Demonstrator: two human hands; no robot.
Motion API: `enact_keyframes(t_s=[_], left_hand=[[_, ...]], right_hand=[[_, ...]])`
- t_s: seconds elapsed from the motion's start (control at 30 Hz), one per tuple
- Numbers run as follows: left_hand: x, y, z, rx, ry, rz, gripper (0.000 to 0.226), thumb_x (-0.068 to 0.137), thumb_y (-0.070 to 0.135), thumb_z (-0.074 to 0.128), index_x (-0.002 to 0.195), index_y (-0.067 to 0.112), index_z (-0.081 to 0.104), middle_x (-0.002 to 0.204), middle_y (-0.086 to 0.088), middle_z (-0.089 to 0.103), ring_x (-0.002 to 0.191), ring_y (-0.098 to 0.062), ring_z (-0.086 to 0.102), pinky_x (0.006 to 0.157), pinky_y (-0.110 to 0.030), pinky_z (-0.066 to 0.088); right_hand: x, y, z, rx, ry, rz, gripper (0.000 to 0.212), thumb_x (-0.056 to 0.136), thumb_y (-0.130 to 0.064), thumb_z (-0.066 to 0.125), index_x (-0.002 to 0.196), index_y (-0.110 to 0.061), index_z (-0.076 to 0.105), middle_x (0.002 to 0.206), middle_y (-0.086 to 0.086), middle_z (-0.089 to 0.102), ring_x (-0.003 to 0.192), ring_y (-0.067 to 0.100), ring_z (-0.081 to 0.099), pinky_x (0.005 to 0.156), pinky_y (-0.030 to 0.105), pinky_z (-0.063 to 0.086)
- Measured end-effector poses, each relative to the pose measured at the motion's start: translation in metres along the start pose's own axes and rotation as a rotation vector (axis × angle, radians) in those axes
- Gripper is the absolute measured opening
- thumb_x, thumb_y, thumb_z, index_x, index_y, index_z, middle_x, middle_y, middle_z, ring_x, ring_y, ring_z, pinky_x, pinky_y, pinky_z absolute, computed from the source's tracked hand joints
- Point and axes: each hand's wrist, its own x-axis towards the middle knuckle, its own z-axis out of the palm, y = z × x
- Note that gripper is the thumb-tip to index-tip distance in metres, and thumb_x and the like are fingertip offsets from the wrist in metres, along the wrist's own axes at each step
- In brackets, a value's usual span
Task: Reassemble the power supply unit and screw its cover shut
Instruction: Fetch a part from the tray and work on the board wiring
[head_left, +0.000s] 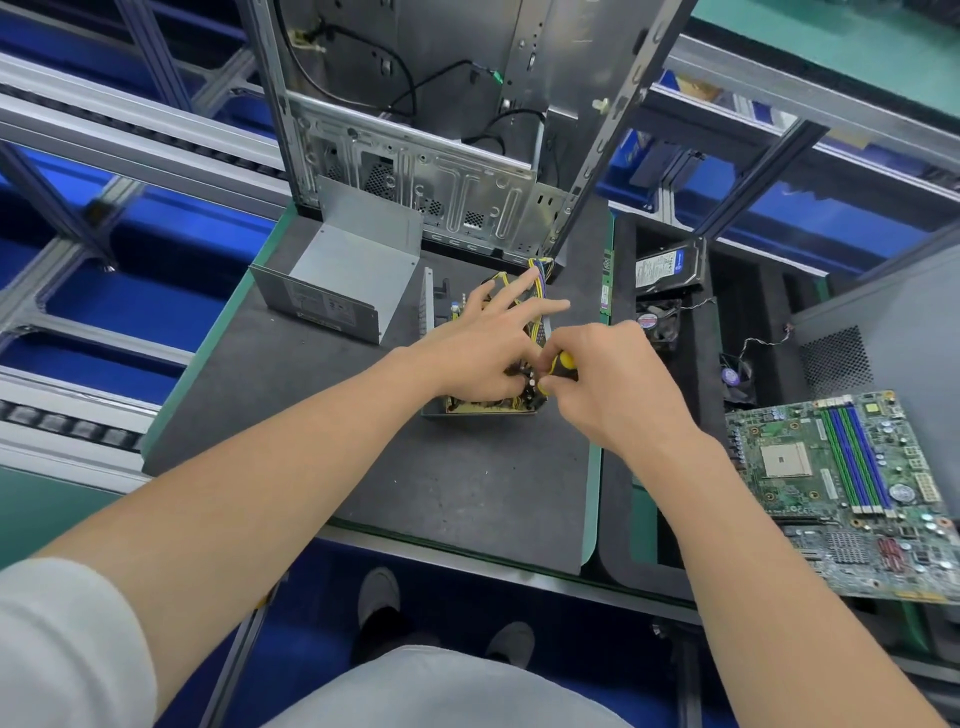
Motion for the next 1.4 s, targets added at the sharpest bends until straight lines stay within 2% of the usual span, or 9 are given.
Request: enact_keyframes(t_s=[0.23,0.33,0.43,0.53,0.77,0.97,1.07,1.17,1.4], left_hand=[[-0.001,0.002,-0.002,0.016,-0.001,-0.02,0.034,0.089,0.033,0.067,0.065,0.043,0.044,0.171,0.005,0.017,0.158,-0.03,-0.015,0.121,-0.068,0.008],[0.0,0.001,-0.002,0.06,-0.025,-0.035,0.023,0.092,0.039,0.06,0.071,0.031,0.064,0.17,0.008,0.015,0.158,-0.028,-0.017,0.121,-0.067,0.009],[-0.001,0.003,-0.002,0.037,-0.016,-0.029,0.026,0.09,0.034,0.059,0.068,0.039,0.047,0.168,0.008,0.017,0.158,-0.026,-0.017,0.122,-0.066,0.01],[-0.001,0.001,0.001,0.016,0.019,-0.05,0.018,0.094,0.043,0.061,0.091,0.027,0.067,0.162,0.017,0.006,0.149,-0.011,-0.033,0.124,-0.061,0.012],[-0.001,0.003,-0.005,0.031,-0.001,-0.018,0.048,0.091,0.047,0.066,0.058,0.045,0.032,0.17,0.005,0.02,0.158,-0.03,-0.015,0.12,-0.067,0.008],[0.004,0.005,-0.002,0.058,0.005,-0.027,0.023,0.082,0.068,0.071,0.087,0.046,0.075,0.167,0.01,0.023,0.158,-0.027,-0.013,0.121,-0.067,0.009],[0.005,0.004,0.0,0.064,-0.004,-0.057,0.025,0.088,0.065,0.065,0.077,0.042,0.064,0.165,0.011,0.023,0.158,-0.026,-0.014,0.122,-0.065,0.008],[0.005,0.002,0.002,0.117,-0.003,-0.063,0.044,0.091,0.068,0.058,0.097,0.027,0.07,0.166,0.011,0.018,0.157,-0.024,-0.017,0.123,-0.062,0.007],[0.006,0.003,-0.001,0.107,-0.038,-0.052,0.036,0.09,0.069,0.061,0.095,0.037,0.076,0.169,0.009,0.018,0.157,-0.028,-0.016,0.123,-0.062,0.008]], right_hand=[[0.004,-0.005,0.018,-0.013,0.099,0.125,0.022,0.096,-0.035,0.062,0.087,-0.016,0.06,0.076,0.008,0.055,0.083,0.038,0.054,0.062,0.035,0.037],[-0.004,-0.013,0.03,-0.021,0.128,0.06,0.022,0.1,-0.036,0.056,0.087,-0.021,0.047,0.071,0.008,0.051,0.076,0.042,0.059,0.058,0.037,0.034],[-0.002,-0.008,0.021,-0.056,0.135,0.008,0.027,0.098,-0.047,0.059,0.1,-0.021,0.055,0.094,0.007,0.059,0.079,0.039,0.06,0.061,0.039,0.044],[0.0,0.001,0.005,-0.015,0.025,-0.24,0.019,0.095,-0.034,0.068,0.101,-0.021,0.057,0.115,-0.002,0.053,0.079,0.035,0.059,0.065,0.045,0.052],[-0.004,0.016,0.012,0.079,0.134,-0.2,0.017,0.089,-0.023,0.081,0.095,-0.012,0.07,0.079,0.002,0.059,0.078,0.031,0.06,0.069,0.039,0.04],[0.0,0.009,0.023,0.046,0.302,0.031,0.029,0.092,-0.035,0.076,0.089,-0.008,0.068,0.077,0.009,0.067,0.073,0.032,0.059,0.065,0.037,0.04],[0.003,0.01,0.012,0.107,0.167,-0.124,0.017,0.089,-0.028,0.078,0.09,-0.013,0.068,0.088,0.001,0.067,0.083,0.025,0.062,0.071,0.037,0.045],[0.003,0.018,-0.001,0.17,0.001,-0.287,0.018,0.087,-0.007,0.073,0.102,-0.015,0.07,0.105,-0.004,0.068,0.096,0.022,0.064,0.083,0.038,0.05],[-0.006,0.016,0.01,0.179,0.136,-0.152,0.016,0.09,-0.01,0.077,0.103,-0.014,0.07,0.085,-0.004,0.064,0.081,0.023,0.056,0.074,0.035,0.041]])
